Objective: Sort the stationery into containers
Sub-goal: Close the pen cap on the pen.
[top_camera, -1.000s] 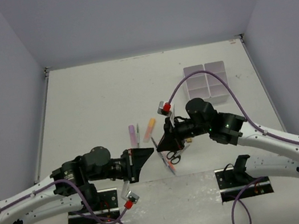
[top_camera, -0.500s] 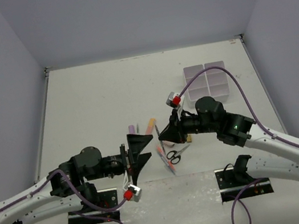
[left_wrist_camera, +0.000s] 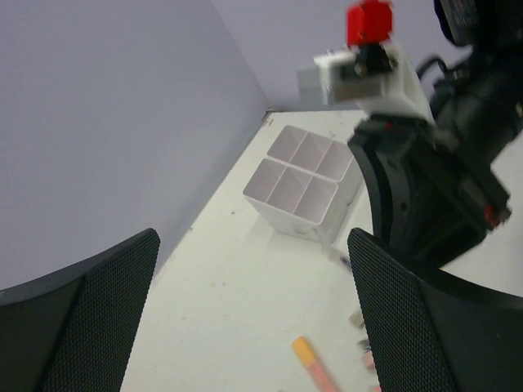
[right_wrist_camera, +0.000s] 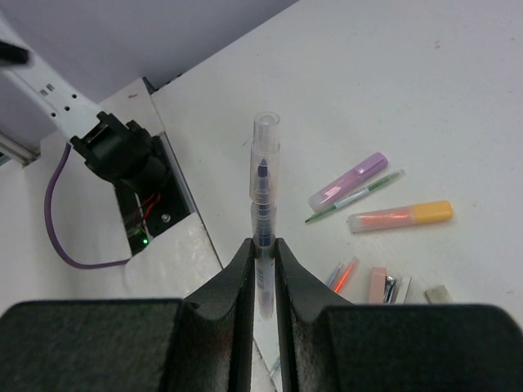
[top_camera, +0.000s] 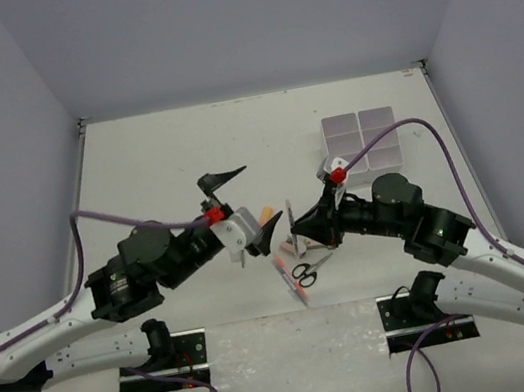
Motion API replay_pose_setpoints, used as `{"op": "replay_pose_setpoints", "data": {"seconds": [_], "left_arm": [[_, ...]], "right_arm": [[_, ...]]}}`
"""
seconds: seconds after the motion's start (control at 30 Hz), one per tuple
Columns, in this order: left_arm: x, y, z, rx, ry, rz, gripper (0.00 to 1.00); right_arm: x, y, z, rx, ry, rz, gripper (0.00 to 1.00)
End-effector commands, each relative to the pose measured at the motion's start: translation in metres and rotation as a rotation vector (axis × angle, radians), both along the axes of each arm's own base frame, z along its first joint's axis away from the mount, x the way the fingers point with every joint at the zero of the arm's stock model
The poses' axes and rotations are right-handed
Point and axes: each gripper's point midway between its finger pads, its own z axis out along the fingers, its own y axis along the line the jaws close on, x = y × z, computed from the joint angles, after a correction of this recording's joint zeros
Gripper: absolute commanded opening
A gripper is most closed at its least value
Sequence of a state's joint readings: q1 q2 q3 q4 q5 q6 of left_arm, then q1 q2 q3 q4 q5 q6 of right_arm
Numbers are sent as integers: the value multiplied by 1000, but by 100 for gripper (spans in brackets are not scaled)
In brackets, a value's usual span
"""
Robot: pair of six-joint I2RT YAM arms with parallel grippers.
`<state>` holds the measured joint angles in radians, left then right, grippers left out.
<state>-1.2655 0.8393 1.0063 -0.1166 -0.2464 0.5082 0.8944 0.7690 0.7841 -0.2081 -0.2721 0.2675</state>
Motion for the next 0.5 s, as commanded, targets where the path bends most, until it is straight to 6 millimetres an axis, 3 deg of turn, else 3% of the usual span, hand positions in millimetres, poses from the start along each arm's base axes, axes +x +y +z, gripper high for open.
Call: {"op": "replay_pose_setpoints", "data": {"seconds": [0.0,0.23,0.33,0.47], "left_arm": [[5,-27,7,-131,364,72,100],[-8,-19,60,-373,444,0,100],[-7,-23,68,-394,492,6,100],[-2,-15,75,-453,547,7,100]], "right_arm": [[11,-8,6,6,-86,-54,0],[3,-10,3,9,-116,-12,0],[-3,-8,6,30,-131,26,0],[-9,-9,15,69,-165,49,0]]}}
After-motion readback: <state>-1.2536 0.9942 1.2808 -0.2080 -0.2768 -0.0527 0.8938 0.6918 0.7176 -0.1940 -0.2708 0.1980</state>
